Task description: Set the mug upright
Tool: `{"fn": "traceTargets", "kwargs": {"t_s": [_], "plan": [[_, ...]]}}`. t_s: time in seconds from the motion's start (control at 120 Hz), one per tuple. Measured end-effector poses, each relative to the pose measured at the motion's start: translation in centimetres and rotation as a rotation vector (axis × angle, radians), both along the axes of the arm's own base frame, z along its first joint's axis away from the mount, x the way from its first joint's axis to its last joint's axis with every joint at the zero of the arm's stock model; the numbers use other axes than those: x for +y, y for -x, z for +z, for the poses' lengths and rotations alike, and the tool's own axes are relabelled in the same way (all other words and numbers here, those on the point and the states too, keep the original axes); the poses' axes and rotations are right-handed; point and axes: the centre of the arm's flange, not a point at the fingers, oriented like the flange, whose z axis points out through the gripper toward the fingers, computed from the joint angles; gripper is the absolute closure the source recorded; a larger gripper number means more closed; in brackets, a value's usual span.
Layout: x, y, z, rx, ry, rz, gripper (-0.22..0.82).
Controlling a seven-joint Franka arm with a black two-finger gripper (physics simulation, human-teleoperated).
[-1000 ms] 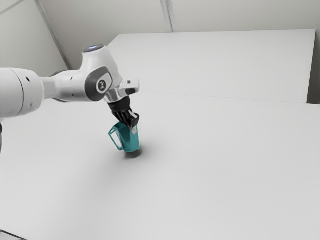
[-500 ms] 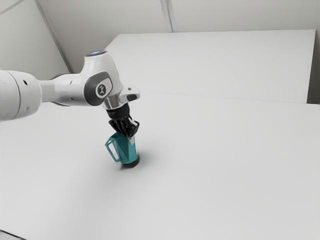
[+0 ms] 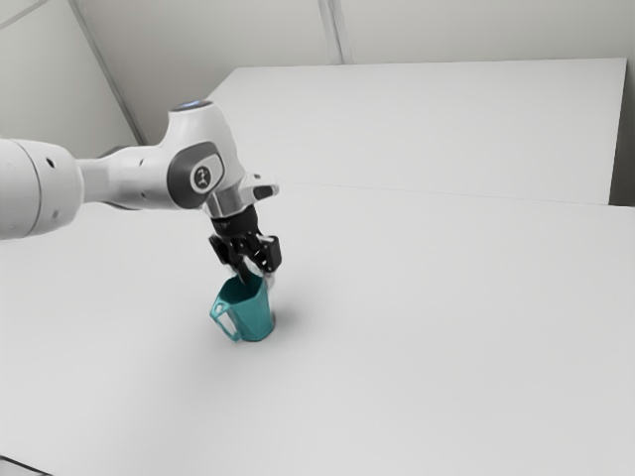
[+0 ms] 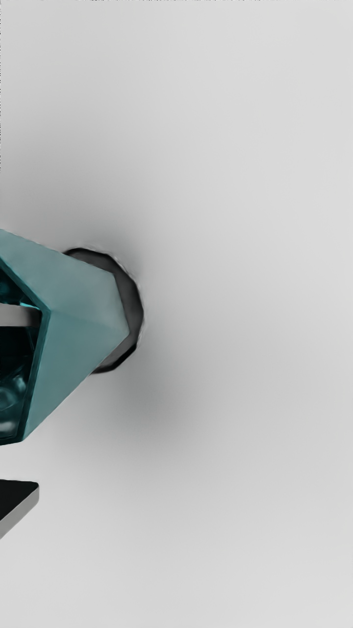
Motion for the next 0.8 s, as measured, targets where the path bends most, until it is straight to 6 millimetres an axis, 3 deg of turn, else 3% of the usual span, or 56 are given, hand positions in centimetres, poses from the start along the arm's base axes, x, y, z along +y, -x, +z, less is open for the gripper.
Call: {"fn": "traceTargets", "kwargs": {"t_s": [0.175,0.408,0.625,0.8], "plan": [[-0.4,-0.6,2.9,-0.054,0.003,0.017,0.14],[-0.7,-2.5,7.7,-0.137,0.003,0.034,0.05],[1.4,-3.9,15.2,-0.23,-0.029,0.018,0.02],[5.2,-4.3,19.5,-0.258,-0.048,0.028,0.01]]}}
